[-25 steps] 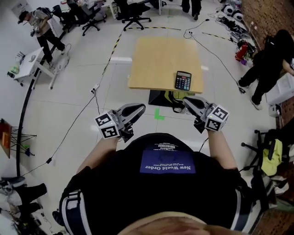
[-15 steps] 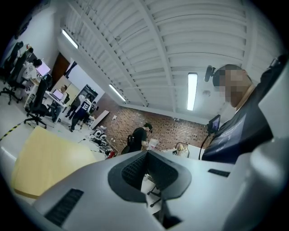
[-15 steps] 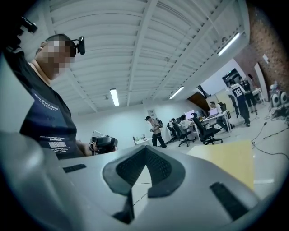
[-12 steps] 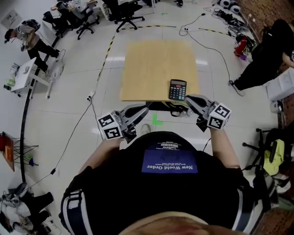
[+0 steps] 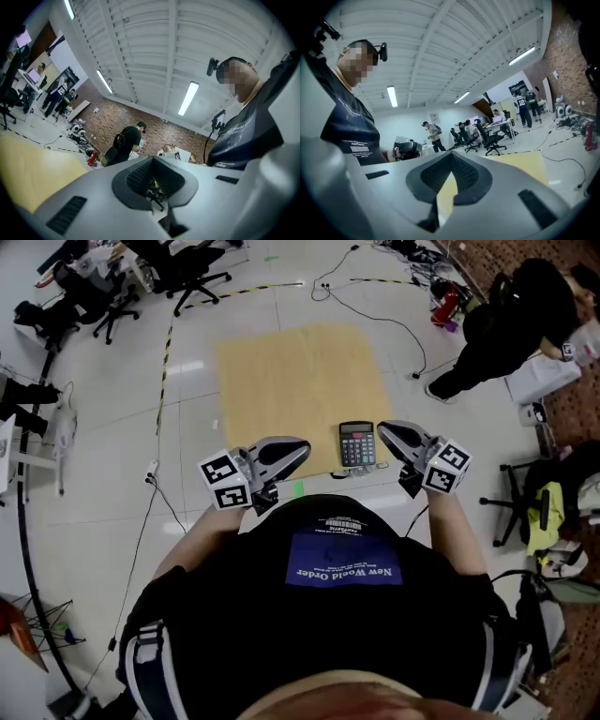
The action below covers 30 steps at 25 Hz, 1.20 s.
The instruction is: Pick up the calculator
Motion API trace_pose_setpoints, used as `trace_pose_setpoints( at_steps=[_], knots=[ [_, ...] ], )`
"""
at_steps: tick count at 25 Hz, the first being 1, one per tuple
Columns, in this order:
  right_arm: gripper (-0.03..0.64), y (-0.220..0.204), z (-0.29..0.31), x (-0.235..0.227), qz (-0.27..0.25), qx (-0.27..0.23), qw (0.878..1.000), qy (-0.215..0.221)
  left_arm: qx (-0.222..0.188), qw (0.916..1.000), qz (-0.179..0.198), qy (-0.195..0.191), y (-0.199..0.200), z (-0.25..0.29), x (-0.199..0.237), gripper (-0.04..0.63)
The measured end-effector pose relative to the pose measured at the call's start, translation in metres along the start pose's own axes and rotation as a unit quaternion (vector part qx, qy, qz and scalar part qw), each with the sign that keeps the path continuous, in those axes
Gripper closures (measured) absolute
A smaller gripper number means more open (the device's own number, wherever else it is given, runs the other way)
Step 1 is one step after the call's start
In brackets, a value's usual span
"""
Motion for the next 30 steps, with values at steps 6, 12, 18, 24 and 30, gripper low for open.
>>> trace_pose_setpoints(
  at_steps=[6, 12, 18, 24, 30],
  knots=[
    [0.630, 0.011, 0.036, -0.019, 0.017, 0.003, 1.000, -0.009, 0.009, 0.9995, -0.018, -0.025, -0.002, 0.002, 0.043, 0.589],
    [0.630, 0.015, 0.039, -0.065, 0.037, 0.015, 0.999, -0.007, 0.012, 0.9995, -0.030, 0.004, -0.016, 0.013, 0.071, 0.588],
    [0.569, 0.015, 0.028, -0.127, 0.080, 0.058, 0.994, 0.051, 0.031, 0.9965, -0.044, 0.064, -0.036, 0.059, 0.077, 0.588],
    [0.523, -0.040, 0.027, -0.206, 0.127, 0.174, 0.976, 0.026, 0.054, 0.9898, -0.079, 0.105, -0.067, 0.080, 0.079, 0.589],
    [0.511, -0.122, 0.014, -0.245, 0.187, 0.262, 0.947, -0.015, 0.068, 0.9818, -0.143, 0.106, -0.100, 0.084, 0.067, 0.588]
  ],
)
Point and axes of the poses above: the fingertips, and each gripper's own axes: z forward along the fingers, x to its left, y out of its top, the point moved 4 cm from there along -z, backward along the fingers, and after that the axes turned 13 degrees about z, right-handed, at the moved point
